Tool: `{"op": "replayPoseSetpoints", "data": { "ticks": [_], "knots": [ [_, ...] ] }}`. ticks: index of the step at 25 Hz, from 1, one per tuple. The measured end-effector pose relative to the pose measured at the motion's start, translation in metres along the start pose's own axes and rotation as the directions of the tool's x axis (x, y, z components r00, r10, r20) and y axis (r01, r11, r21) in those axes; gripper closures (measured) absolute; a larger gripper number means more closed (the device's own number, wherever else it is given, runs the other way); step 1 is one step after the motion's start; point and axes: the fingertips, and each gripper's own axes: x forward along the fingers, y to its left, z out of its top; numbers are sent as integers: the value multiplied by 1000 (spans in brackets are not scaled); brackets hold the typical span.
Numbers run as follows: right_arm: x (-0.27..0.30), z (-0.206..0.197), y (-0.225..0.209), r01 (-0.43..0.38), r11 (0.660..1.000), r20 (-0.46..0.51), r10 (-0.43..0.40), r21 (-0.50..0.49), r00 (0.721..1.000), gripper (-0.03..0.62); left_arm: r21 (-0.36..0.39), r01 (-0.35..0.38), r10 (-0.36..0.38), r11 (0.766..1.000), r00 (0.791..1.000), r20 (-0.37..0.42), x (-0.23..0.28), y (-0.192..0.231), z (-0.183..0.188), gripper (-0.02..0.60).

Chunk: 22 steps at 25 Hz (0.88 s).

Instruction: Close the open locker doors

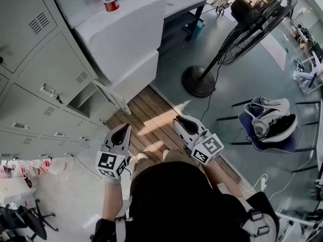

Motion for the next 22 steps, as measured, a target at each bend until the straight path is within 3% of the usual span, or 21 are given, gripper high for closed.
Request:
{"op": "replayPoseSetpoints", "data": {
  "ticks": [12,22],
  "knots": [
    [56,-8,42,-21,1000,-2,21,2,1000,531,5,-30,30,1000,999,-21,-41,58,-15,574],
    [88,-23,25,4,995,-31,-1,95,1000,531,-40,-64,61,997,996,-66,-43,84,-36,574]
  ]
}}
